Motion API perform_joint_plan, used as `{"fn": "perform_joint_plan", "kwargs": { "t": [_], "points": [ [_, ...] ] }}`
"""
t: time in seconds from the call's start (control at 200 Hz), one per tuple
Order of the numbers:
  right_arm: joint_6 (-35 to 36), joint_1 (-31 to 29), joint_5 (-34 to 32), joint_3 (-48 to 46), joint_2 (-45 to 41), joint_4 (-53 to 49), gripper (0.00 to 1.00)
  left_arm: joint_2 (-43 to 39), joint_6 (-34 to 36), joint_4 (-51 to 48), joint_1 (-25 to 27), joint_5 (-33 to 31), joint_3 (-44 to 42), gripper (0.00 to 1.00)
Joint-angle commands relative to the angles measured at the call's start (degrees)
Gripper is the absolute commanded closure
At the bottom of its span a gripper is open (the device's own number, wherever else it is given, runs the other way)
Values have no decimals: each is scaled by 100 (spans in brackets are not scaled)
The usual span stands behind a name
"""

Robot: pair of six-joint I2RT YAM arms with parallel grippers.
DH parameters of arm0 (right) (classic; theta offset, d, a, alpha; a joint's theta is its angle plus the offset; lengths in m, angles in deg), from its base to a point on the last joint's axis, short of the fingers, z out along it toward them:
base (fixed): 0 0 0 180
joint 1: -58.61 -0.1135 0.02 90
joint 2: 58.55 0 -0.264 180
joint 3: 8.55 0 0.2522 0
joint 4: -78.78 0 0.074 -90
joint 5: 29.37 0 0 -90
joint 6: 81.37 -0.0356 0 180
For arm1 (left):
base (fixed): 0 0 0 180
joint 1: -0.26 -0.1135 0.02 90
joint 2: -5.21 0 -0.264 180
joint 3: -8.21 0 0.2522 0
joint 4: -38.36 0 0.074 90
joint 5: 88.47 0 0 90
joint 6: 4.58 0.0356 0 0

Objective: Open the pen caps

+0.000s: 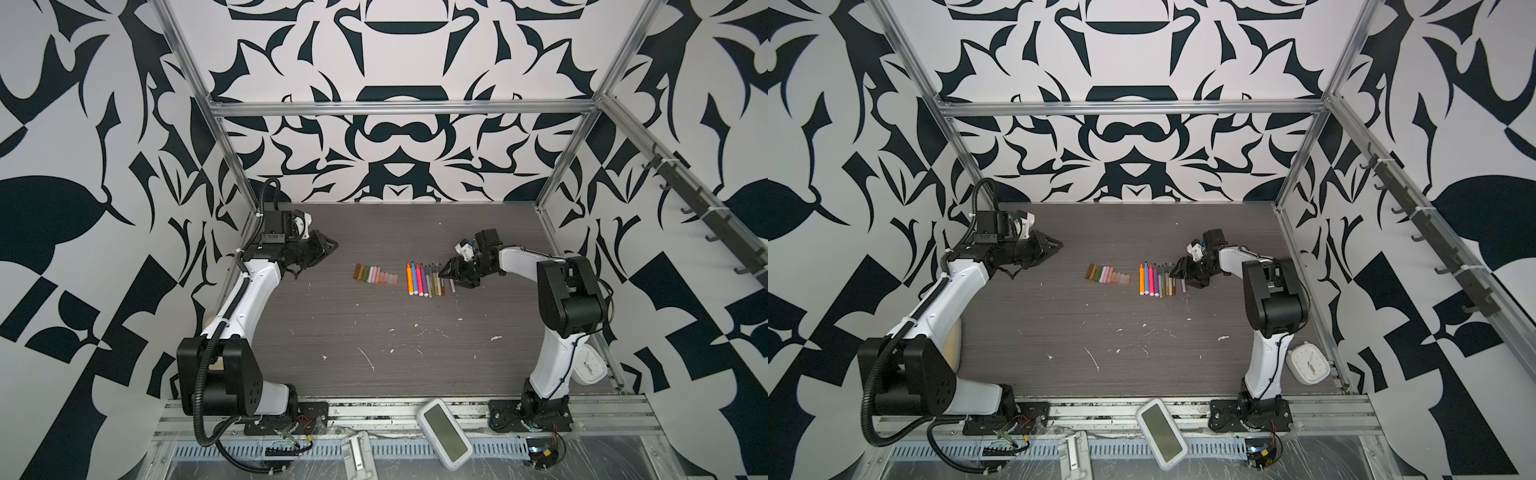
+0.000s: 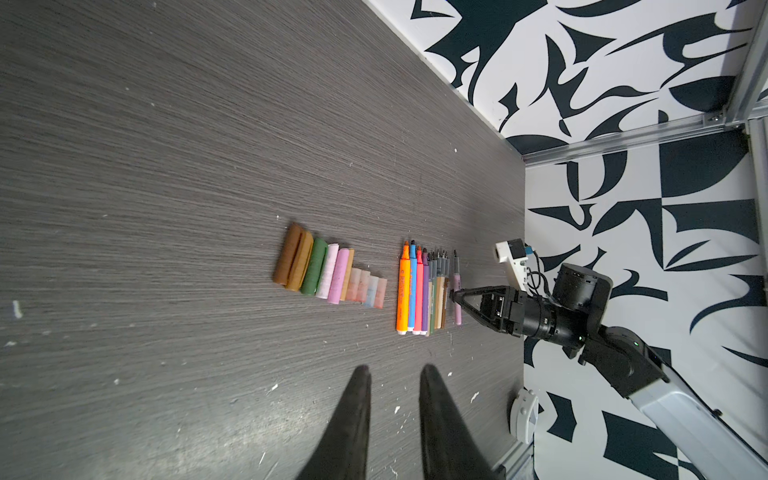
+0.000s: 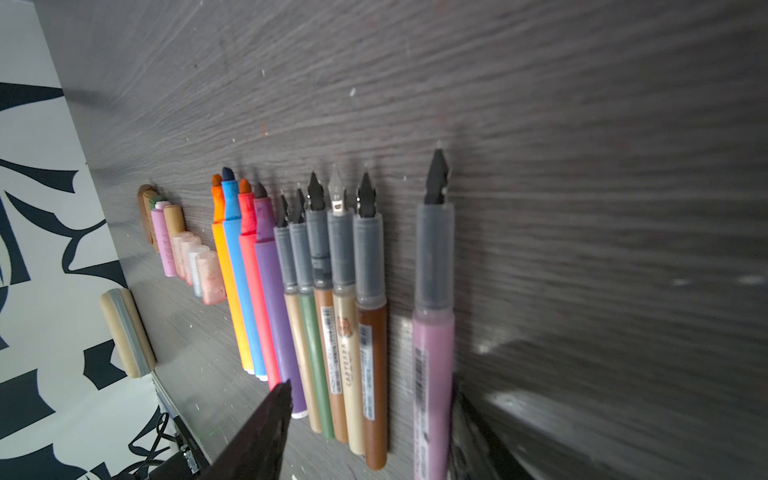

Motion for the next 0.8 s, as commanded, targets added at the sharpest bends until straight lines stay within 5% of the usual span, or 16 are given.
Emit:
{"fn": "perform_joint_plan", "kwargs": {
  "t": [0.0,0.795],
  "points": [
    [22,-91,-452,14,-266,-63,39,44,-17,87,-25,114,-47,76],
    [-347,-149,-514,-24,-48,-252,42,48,-19,108,-27,156,-89,76]
  ]
}}
